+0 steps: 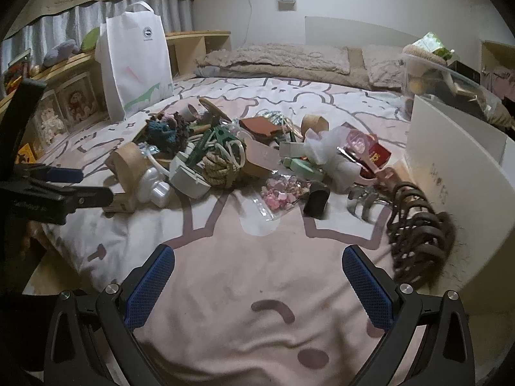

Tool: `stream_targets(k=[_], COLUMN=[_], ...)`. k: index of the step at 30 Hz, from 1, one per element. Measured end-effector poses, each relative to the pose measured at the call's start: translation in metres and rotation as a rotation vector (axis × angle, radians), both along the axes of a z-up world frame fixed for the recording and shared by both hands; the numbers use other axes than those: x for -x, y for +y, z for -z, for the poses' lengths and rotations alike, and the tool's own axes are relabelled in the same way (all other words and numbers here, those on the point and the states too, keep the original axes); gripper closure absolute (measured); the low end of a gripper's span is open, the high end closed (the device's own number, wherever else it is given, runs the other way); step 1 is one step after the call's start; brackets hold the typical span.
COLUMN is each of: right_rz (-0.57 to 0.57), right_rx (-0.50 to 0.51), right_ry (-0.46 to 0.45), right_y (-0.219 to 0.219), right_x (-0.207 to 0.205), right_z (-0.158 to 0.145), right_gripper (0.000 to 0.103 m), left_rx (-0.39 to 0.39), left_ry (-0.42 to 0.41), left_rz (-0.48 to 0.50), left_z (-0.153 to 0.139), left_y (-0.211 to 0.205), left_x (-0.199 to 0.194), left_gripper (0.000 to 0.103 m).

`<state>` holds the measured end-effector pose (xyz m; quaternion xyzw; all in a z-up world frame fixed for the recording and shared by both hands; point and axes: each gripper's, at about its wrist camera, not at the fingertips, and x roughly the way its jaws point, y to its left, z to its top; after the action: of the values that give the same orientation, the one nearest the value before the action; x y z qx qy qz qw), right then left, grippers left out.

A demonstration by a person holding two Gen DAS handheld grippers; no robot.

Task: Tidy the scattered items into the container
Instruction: 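Lower the left gripper over the white cream tube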

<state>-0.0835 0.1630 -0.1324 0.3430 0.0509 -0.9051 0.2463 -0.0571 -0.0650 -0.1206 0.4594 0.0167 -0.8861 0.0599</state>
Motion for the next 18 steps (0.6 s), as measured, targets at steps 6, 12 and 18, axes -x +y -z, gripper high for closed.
stream_targets(k=[6,12,18], right_rz=[-0.012,-0.001,0.001], right_rx=[-0.026,-0.046,-0.094], right_ry=[-0.019,-0.028,-0.066], right_y=[-0.006,-0.01,-0.014], right_x=[0.018,0.037,0.051], right_z=[0.014,0.023,0.035], right_gripper=[0.0,0.0,0.0], left_rx=[0.017,0.019,-0.003], left_ry=[-0.045,-0.071,-0.1], left_rz=[-0.013,-0.071,-0.154], left_z=[0.016,0.029,0.041], left_y=[-0.001,-0.009,-0.02], left_x=[0.008,0.017,0.025], left_gripper=[0.0,0.0,0.0])
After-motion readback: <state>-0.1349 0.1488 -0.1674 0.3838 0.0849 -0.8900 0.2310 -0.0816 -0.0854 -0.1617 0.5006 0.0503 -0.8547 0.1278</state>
